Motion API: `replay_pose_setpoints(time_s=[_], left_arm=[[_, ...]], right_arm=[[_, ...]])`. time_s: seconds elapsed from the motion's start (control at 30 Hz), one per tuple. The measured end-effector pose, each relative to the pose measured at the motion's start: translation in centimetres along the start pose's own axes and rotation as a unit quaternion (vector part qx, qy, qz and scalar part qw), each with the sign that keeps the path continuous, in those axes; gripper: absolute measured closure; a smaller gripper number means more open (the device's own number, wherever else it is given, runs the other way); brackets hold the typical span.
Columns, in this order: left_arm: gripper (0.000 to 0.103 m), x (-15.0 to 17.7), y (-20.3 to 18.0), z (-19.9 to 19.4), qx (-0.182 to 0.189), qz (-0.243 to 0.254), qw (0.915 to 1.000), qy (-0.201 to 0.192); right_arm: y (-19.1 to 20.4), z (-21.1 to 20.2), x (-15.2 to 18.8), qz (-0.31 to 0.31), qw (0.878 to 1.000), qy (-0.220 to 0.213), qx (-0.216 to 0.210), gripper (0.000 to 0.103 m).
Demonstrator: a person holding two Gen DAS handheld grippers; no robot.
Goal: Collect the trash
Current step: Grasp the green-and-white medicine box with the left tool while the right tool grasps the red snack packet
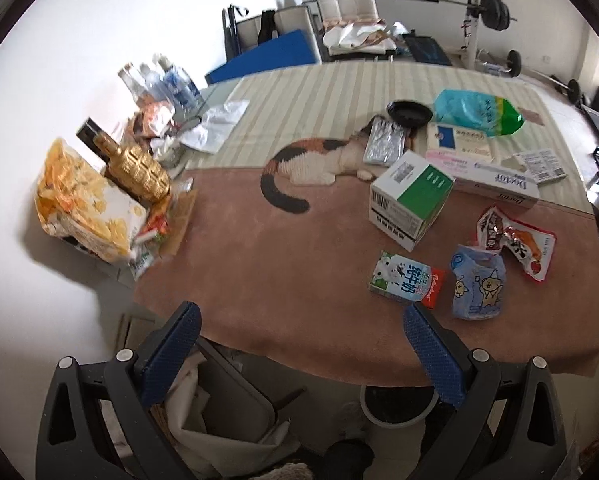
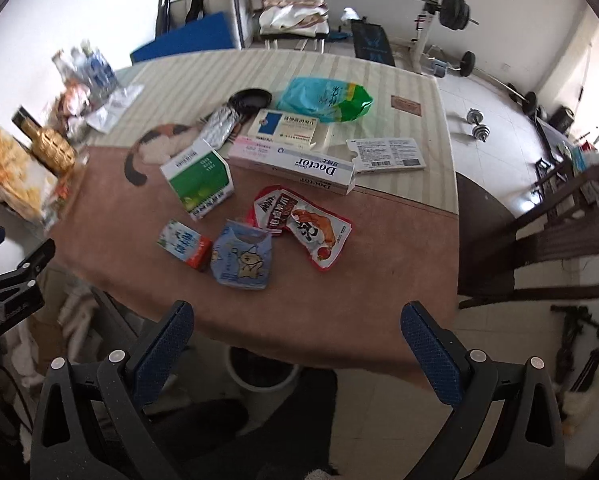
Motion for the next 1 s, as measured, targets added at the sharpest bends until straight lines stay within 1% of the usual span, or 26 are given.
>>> replay_pose_setpoints(time_s=[0.07,0.13,0.2,0.27,0.37,0.4,0.43,0.47,0.5,0.53,0.6,0.63,0.67,0.73,0.8,0.83,0.9,0.93,0.97,1.0], left_arm=[[0.0,-0.2,-1.3,2.9,-0.015,-0.027,0.9988,0.039],[0.0,-0.4,-2.5,5.4,-0.024,-0.058,0.995,0.077],[0.0,-0.8,-3.4,6.9,-0.031,-0.077,0.9915,0.1],[0.0,-1.2,-4.4,7.7,-0.041,-0.082,0.9897,0.11],[0.0,-2.2,-5.6,8.0,-0.053,-0.07,0.9892,0.117],[0.0,-2.4,-6.0,8.1,-0.056,-0.064,0.9894,0.118],[0.0,-2.7,-6.3,8.0,-0.055,-0.058,0.9898,0.118],[0.0,-3.2,-6.4,8.2,-0.054,-0.054,0.9903,0.116],[0.0,-3.7,-6.6,8.4,-0.051,-0.046,0.9908,0.116],[0.0,-4.2,-6.6,8.6,-0.045,-0.039,0.9914,0.117],[0.0,-5.4,-7.0,8.8,-0.036,-0.02,0.9926,0.114],[0.0,-6.1,-7.3,8.8,-0.032,-0.004,0.9933,0.111],[0.0,-6.8,-7.7,8.9,-0.026,0.011,0.9939,0.106],[0.0,-8.4,-8.8,9.0,-0.007,0.055,0.9937,0.097],[0.0,-9.8,-10.1,9.5,0.016,0.115,0.9885,0.097],[0.0,-10.3,-10.8,9.9,0.026,0.144,0.9842,0.1],[0.0,-11.2,-12.0,11.1,0.036,0.199,0.9729,0.113],[0.0,-11.6,-12.4,11.9,0.035,0.216,0.9684,0.119],[0.0,-12.0,-12.9,12.6,0.038,0.232,0.9633,0.13],[0.0,-12.3,-13.3,13.5,0.041,0.247,0.9575,0.144]], right_arm=[[0.2,5.0,-2.4,-0.051,0.998,0.027,0.007,0.0],[1.0,10.2,-4.6,-0.096,0.993,0.062,0.001,0.0],[1.8,15.0,-6.1,-0.153,0.984,0.094,-0.008,0.0],[2.8,18.7,-7.0,-0.204,0.972,0.117,-0.006,0.0],[4.6,22.6,-7.6,-0.271,0.953,0.133,-0.012,0.0],[5.2,23.7,-7.5,-0.289,0.947,0.14,-0.012,0.001],[5.6,24.3,-7.4,-0.301,0.942,0.145,-0.017,0.005],[5.6,24.2,-7.7,-0.3,0.944,0.136,-0.031,0.009],[5.5,24.2,-8.0,-0.296,0.944,0.138,-0.041,0.01],[5.2,24.2,-8.0,-0.291,0.946,0.136,-0.041,0.014],[4.3,23.8,-8.1,-0.272,0.953,0.124,-0.043,0.028],[3.5,23.4,-8.2,-0.257,0.958,0.123,-0.04,0.043],[2.3,23.3,-8.2,-0.225,0.964,0.132,-0.049,0.048],[-0.2,23.5,-7.7,-0.165,0.973,0.154,-0.051,0.048],[-2.9,24.1,-6.9,-0.11,0.977,0.175,-0.046,0.048],[-4.1,24.5,-6.5,-0.082,0.977,0.189,-0.047,0.047],[-6.0,25.4,-5.9,-0.037,0.975,0.211,-0.054,0.044],[-6.6,25.7,-5.8,-0.022,0.975,0.216,-0.056,0.041],[-6.7,25.8,-6.1,-0.014,0.975,0.213,-0.063,0.035],[-6.3,26.2,-6.5,-0.016,0.974,0.218,-0.056,0.03]])
Point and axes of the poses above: each gripper's, at about its wrist camera, not at the fingertips, and z roughly the way its jaws point, y to its left, x to its underside, the point moved 1 cm from there along z, roughly the way its jaws point, and after that the axes turned 5 degrees about x, right-handed, at the moved point
